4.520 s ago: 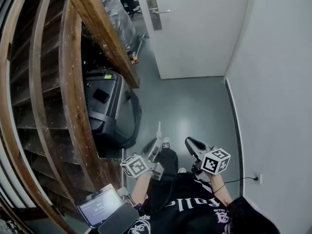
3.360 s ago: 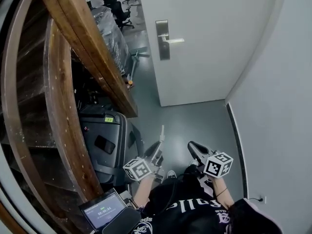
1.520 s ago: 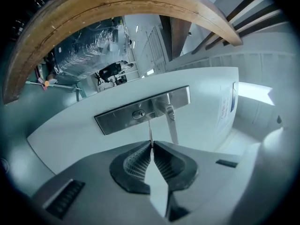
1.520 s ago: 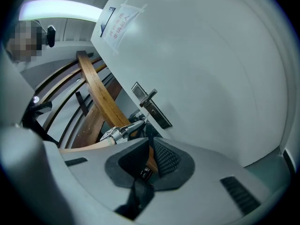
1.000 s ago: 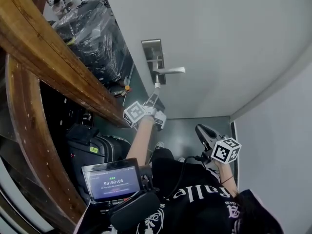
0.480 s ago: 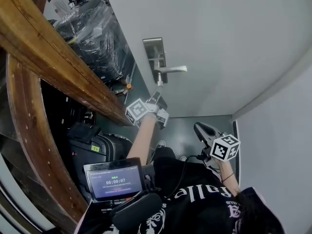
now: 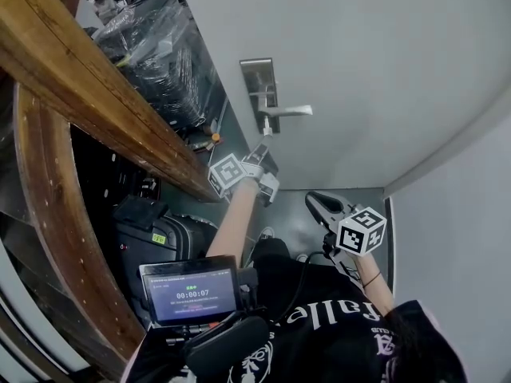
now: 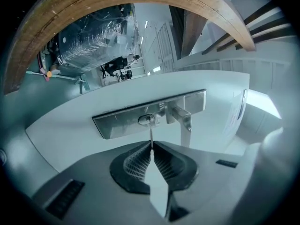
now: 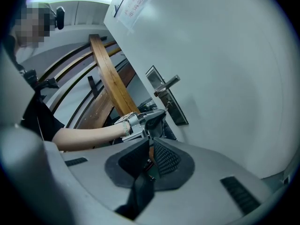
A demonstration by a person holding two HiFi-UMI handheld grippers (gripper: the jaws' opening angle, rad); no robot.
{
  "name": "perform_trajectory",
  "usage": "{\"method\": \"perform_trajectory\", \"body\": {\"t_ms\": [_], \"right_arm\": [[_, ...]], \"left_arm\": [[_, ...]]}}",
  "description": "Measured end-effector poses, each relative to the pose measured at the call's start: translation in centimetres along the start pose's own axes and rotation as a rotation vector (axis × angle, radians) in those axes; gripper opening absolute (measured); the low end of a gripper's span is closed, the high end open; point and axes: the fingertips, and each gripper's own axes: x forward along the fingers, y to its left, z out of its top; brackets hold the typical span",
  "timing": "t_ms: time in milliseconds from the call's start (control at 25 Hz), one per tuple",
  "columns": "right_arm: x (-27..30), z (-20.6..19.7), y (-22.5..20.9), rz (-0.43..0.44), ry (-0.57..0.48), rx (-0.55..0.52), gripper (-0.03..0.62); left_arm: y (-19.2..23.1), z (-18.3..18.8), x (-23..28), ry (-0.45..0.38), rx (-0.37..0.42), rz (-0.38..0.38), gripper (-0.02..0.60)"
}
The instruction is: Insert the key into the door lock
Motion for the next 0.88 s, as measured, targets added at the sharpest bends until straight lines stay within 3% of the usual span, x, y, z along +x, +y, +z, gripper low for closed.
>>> {"method": "perform_trajectory", "body": {"t_ms": [200,320,560,720,880], "right_arm": [[1.1,0.6,0.8,0.010,0.022,-0.075,0.037],[2.0,0.9,1.4,0.022,0.039,-0.132,0.037],[3.8,0.9,2.6,0.053,0.048,-0.153,0.037],[4.6,0.3,3.2,0.069,0.069,-0.172,0.037],[4.9,-0.2,3.5,0.076,0.079,-0.169,0.037]], "left_arm": [[-0.4,-0.1,0.3,0.010,-0.075,-0.024,0.021],[-0.3,0.3,0.3,0.018,-0.062,-0.012,0.021],[0.0,0.5,0.5,0.024,-0.058,0.015,0.021],[0.2,1.8,0.8,-0.039,-0.143,-0.010,0.021],[0.3,2.4,1.7,-0.027,-0.114,0.000,0.021]]}}
